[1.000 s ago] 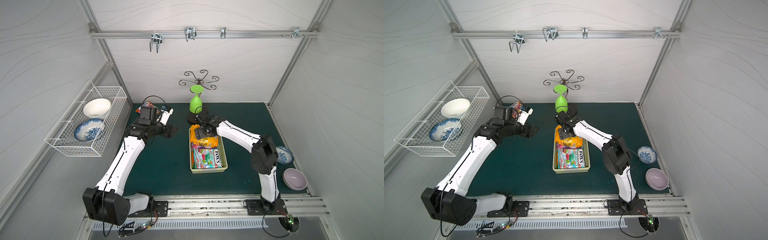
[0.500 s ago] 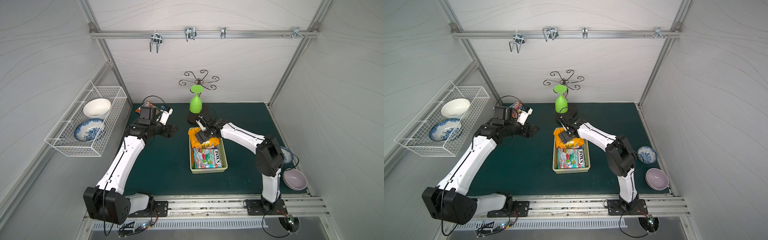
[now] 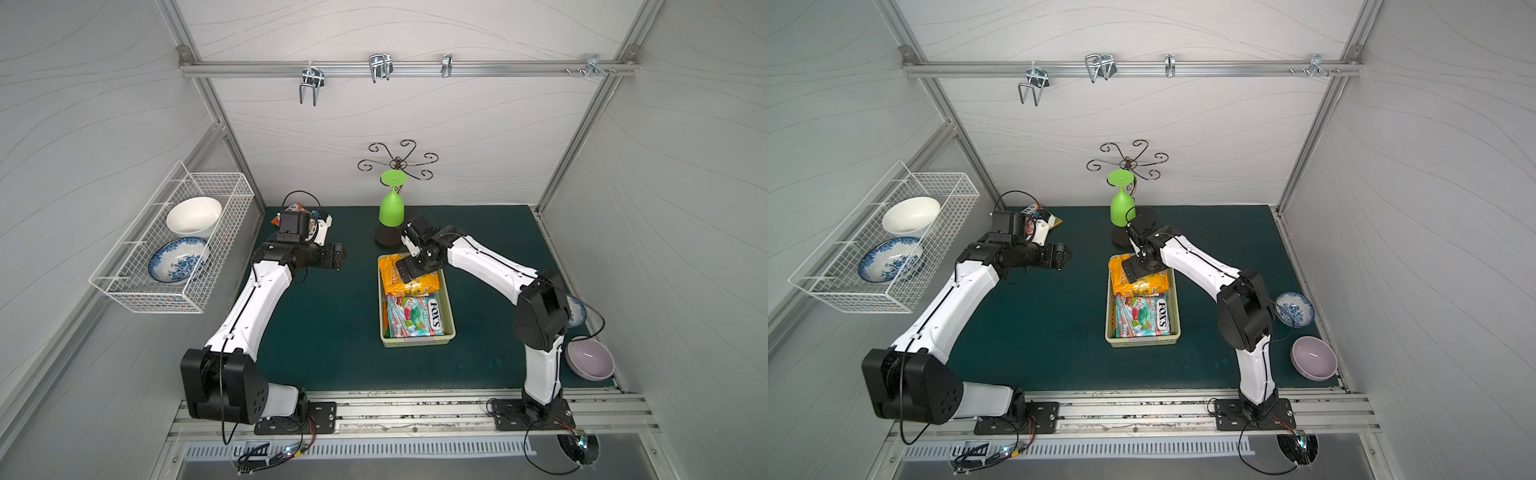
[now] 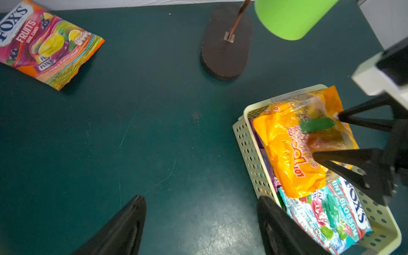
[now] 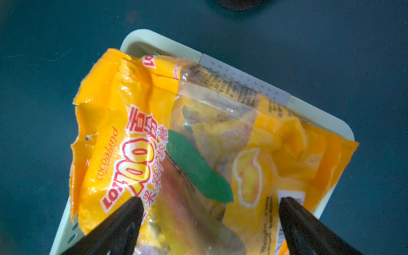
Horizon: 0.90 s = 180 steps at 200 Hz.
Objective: Put the candies in the basket
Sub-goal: Place the candy in the basket, then pick up the candy at the center of the board.
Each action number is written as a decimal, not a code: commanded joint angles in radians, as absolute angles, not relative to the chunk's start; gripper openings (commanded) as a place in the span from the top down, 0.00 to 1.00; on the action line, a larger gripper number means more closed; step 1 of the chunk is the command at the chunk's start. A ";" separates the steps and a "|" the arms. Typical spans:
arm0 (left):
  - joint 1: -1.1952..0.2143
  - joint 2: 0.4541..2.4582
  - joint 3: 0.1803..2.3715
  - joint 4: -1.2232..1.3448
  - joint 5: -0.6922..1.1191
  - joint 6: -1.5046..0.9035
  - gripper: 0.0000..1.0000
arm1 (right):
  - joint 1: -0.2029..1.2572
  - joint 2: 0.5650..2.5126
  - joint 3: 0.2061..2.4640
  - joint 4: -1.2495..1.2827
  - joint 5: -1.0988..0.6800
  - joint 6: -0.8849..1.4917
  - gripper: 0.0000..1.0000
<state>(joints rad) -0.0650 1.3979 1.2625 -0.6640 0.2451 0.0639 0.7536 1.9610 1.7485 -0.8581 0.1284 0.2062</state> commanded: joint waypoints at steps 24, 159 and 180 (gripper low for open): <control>-0.050 1.438 1.324 -0.650 0.155 0.066 0.18 | 0.744 1.805 1.747 -0.941 0.158 0.242 0.01; -0.022 1.659 1.435 -0.705 -0.077 0.447 0.25 | 0.518 1.208 1.208 -0.751 0.133 0.128 0.01; -0.004 1.718 1.473 -0.690 -0.119 0.536 0.27 | 0.493 1.134 1.147 -0.715 0.129 0.103 0.01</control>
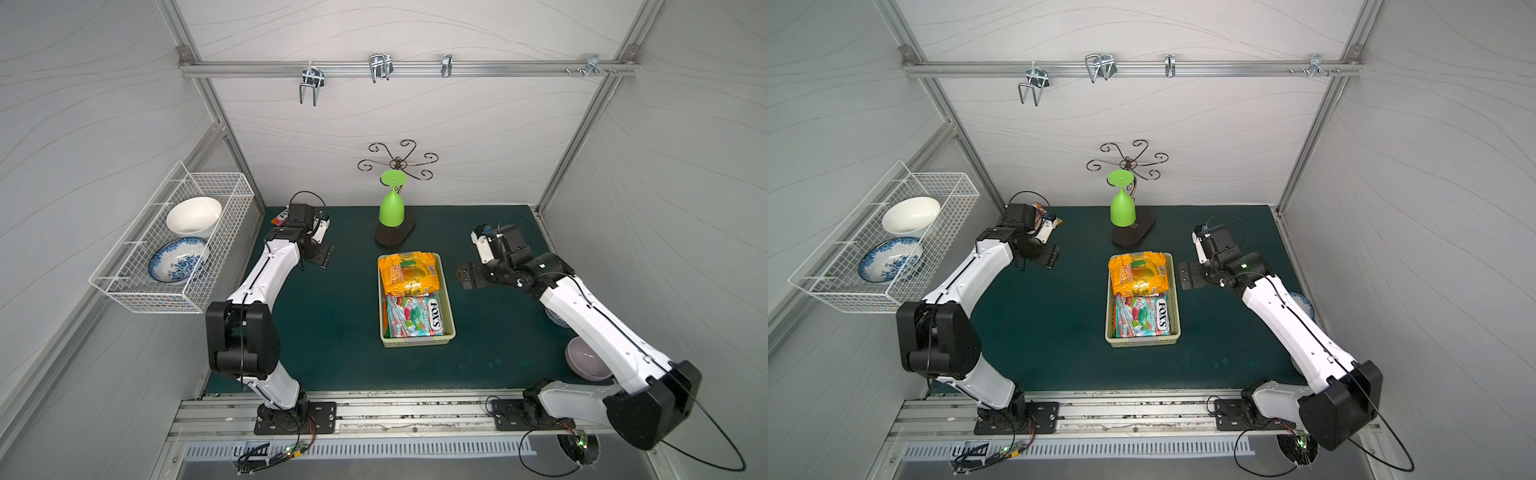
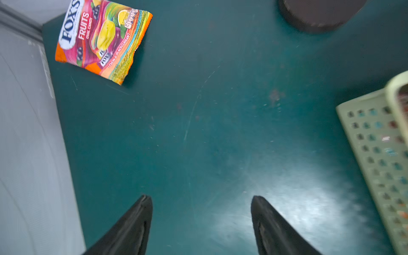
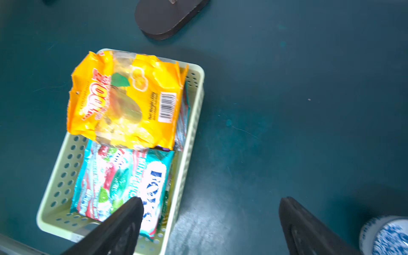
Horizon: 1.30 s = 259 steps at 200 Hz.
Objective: Put the candies in the basket
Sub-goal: Pick up the candy at the center of the board.
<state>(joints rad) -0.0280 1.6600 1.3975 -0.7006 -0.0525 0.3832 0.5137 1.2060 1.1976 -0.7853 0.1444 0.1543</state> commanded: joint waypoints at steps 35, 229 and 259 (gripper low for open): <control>0.027 1.847 1.584 -0.689 -0.139 0.633 0.31 | 0.491 1.058 1.034 -0.631 0.139 0.081 0.01; 0.110 2.514 2.233 -0.666 -0.281 0.959 0.45 | 0.500 1.028 0.963 -0.601 0.191 0.049 0.01; 0.120 2.575 2.277 -0.635 -0.295 0.983 0.50 | 0.500 1.033 0.965 -0.597 0.199 0.048 0.01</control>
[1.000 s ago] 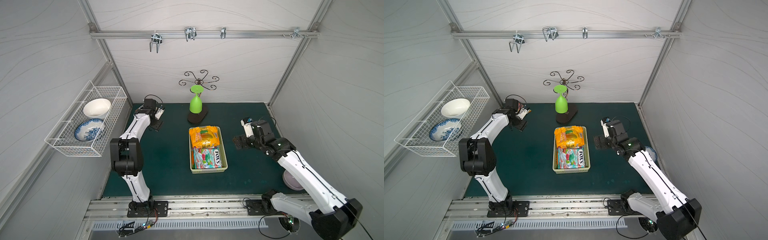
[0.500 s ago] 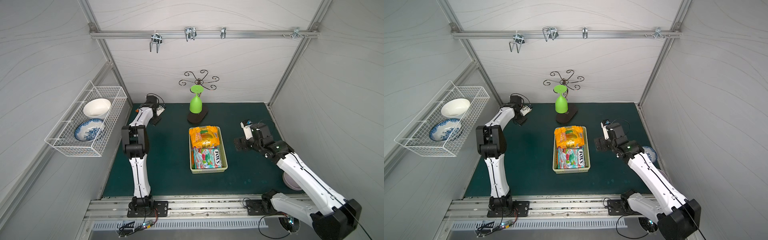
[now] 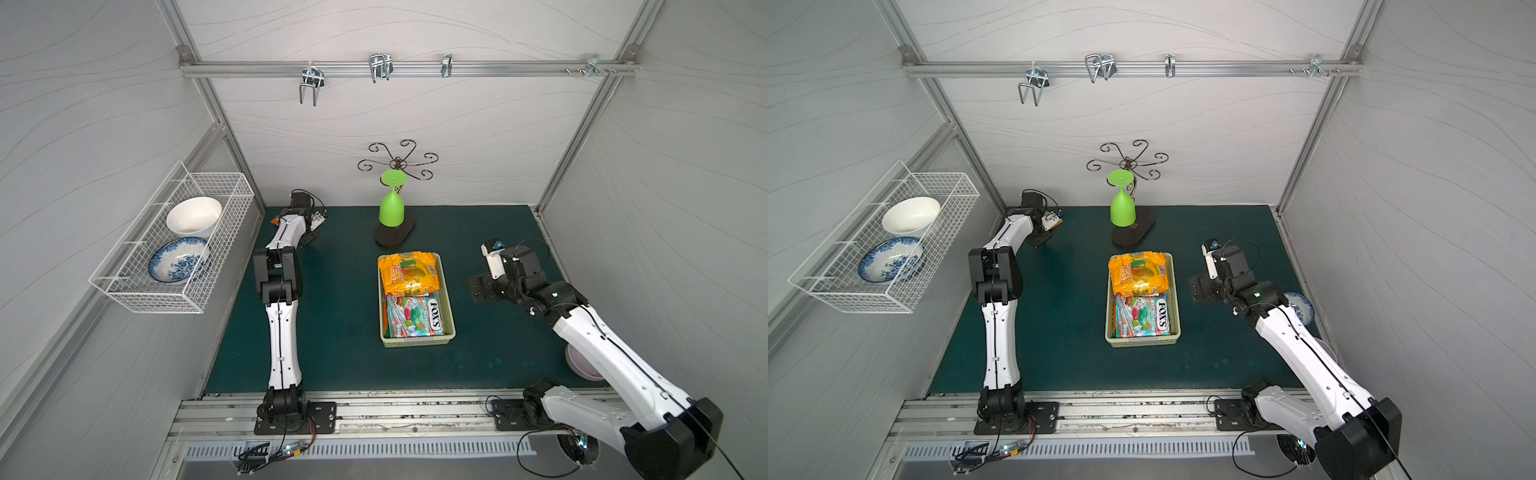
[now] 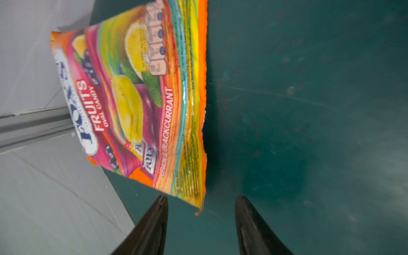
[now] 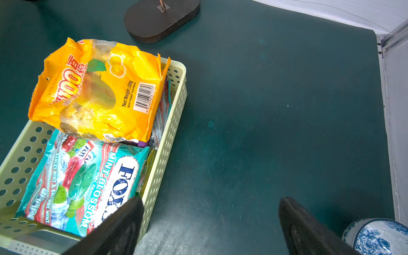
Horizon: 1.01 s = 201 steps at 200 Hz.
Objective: Put the candies in the basket
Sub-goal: Pick up the candy at the center of the board.
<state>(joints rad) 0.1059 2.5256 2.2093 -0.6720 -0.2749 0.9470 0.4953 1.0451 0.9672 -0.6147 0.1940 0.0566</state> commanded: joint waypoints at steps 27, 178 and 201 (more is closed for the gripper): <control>0.132 2.642 2.360 -0.660 -0.303 0.987 0.56 | 0.500 1.029 0.969 -0.607 0.210 0.044 0.01; 0.139 2.476 2.187 -0.604 -0.235 0.958 1.00 | 0.509 1.026 0.974 -0.602 0.201 0.038 0.01; 0.138 2.401 2.149 -0.606 -0.211 0.930 1.00 | 0.512 1.019 0.975 -0.603 0.193 0.036 0.01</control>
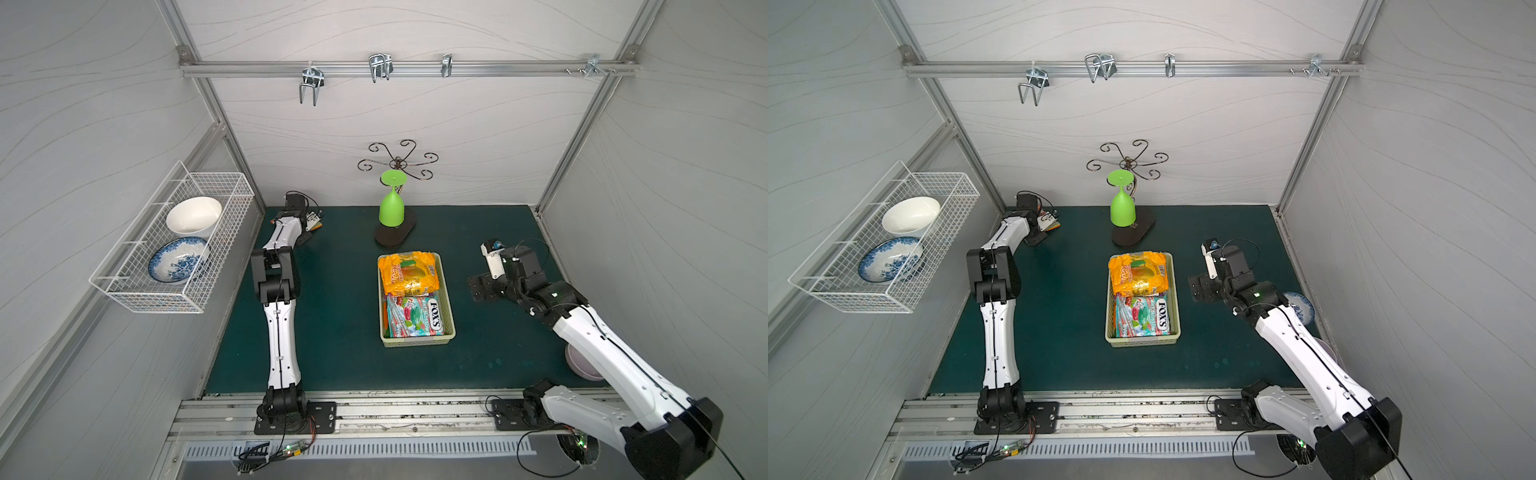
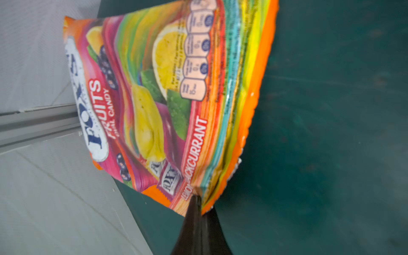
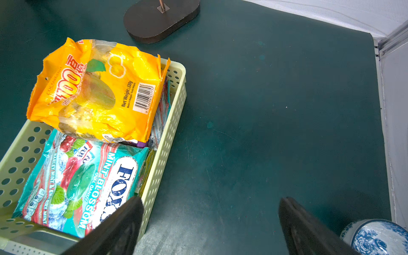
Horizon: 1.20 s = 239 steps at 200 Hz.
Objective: Put the candies in the basket
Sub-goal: Pick up the candy at the center of the board.
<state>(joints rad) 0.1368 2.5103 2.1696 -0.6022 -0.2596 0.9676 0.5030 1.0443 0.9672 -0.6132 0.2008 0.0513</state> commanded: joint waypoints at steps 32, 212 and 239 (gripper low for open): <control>0.139 2.279 2.076 -0.639 -0.161 0.870 1.00 | 0.520 0.998 0.969 -0.594 0.206 0.029 0.01; 0.044 1.609 1.754 -0.972 0.267 0.819 1.00 | 0.809 1.083 1.167 -0.590 0.129 -0.106 0.02; -0.023 1.558 1.759 -1.045 0.287 0.798 1.00 | 0.894 1.183 1.263 -0.612 0.133 -0.108 0.02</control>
